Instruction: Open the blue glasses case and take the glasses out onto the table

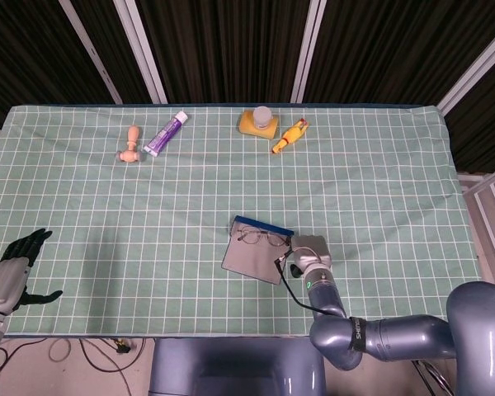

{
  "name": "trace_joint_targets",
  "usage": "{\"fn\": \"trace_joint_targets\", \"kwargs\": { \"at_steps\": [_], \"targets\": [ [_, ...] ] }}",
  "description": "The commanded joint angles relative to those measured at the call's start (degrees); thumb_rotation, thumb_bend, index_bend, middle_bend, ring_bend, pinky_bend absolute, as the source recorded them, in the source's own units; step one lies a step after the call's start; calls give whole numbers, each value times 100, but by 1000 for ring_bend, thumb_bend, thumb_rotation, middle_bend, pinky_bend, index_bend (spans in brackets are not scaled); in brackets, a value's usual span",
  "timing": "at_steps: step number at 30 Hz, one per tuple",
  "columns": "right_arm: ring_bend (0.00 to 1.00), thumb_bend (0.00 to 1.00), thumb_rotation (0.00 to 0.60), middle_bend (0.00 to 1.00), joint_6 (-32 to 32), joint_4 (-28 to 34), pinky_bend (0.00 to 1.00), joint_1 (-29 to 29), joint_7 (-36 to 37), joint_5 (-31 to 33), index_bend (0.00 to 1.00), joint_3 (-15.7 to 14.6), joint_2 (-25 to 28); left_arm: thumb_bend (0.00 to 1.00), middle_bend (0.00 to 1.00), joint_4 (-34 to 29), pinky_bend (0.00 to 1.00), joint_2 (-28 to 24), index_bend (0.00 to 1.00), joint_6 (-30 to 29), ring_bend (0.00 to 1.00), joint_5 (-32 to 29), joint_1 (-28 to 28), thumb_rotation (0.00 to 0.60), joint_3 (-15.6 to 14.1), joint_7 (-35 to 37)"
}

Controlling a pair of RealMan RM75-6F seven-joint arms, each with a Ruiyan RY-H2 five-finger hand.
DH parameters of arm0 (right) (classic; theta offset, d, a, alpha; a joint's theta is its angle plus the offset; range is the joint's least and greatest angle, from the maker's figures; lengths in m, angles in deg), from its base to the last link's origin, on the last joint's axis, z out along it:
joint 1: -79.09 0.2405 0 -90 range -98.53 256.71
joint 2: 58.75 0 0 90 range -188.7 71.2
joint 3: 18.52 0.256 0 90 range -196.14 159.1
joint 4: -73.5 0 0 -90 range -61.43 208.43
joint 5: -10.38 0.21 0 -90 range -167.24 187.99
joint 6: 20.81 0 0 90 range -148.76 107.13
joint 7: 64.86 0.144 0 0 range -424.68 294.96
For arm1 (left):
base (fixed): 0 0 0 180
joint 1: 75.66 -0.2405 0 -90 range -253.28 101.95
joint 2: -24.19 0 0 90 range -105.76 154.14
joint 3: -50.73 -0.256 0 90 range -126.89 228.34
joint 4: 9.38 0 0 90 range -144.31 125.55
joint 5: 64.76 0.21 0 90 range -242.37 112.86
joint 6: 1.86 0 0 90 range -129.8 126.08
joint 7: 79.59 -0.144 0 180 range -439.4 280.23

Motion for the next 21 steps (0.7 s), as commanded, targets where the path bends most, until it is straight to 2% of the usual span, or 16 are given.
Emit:
{"fn": "trace_joint_targets", "kwargs": {
  "at_steps": [1,8,16,18,21],
  "targets": [
    [972,496,600,844,-59,-208,1000,-31,6,23,168,7,-39,0,0,0,0,-2,0,1,0,-1,0,600,1,3],
    [973,496,600,844,-122,-381,1000,-91,29,-15,136,41,-53,0,0,-1,0,1,0,0,0,-2,-1,600,1,-9],
    [974,496,600,844,78,266,1000,-159,145,-448,198,132,187,0,0,12,0,5,0,-6,0,-22,-2,600,15,-3],
    [978,460,600,846,220,412,1000,-191,243,-811,205,126,227,0,0,30,0,17,0,-26,0,-7,-4,600,13,-44],
    [985,367,600,853,343,317,1000,-238,337,-1243,210,32,169,0,0,49,0,47,0,-74,0,16,-15,600,11,-109]
  ]
}}
